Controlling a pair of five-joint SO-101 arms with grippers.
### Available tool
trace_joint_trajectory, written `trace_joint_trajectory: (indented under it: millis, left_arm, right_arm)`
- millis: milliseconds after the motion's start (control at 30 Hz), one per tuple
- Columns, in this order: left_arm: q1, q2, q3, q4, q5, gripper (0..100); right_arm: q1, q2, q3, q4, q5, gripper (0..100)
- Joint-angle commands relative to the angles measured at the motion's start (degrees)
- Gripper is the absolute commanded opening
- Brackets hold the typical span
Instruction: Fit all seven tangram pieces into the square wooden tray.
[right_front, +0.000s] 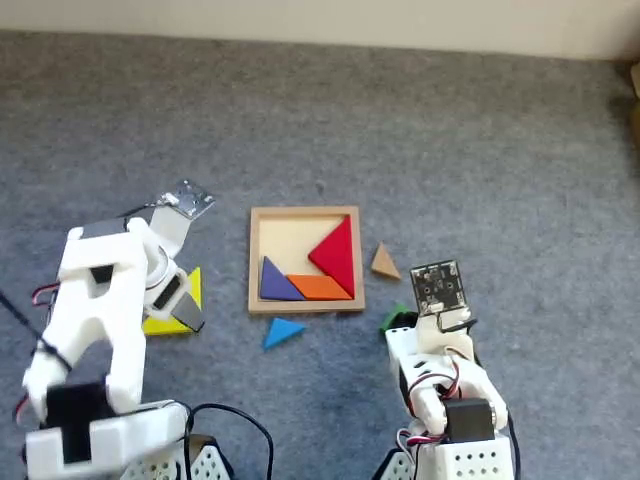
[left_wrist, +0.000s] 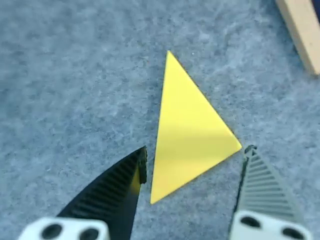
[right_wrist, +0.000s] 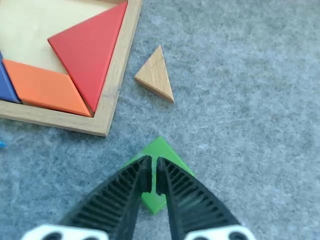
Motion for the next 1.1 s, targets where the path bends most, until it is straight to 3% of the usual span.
trace_joint_trajectory:
  millis: [0,300,433,833,1067]
  left_arm:
    - [-0.7,7.4,-6.3,-0.4,0.1,30]
    - [2.1,15.4,-11.0,2.1,0.2,24]
    - [2.8,15.2,-10.9,2.3,0.5,24]
    - [8.7,14.1,-11.1,7.6,0.6,9]
    - [12.1,8.0,-10.9,10.1,4.7,7]
  right_arm:
    - [0.6,-0.3,8.7,0.6,0.2,2.9]
    - [0.6,-0.3,8.7,0.6,0.2,2.9]
    - [0.6,-0.3,8.7,0.6,0.2,2.9]
    - [0.6,-0.3,8.7,0.6,0.2,2.9]
    - [0.6,-0.3,8.7,0.6,0.2,2.9]
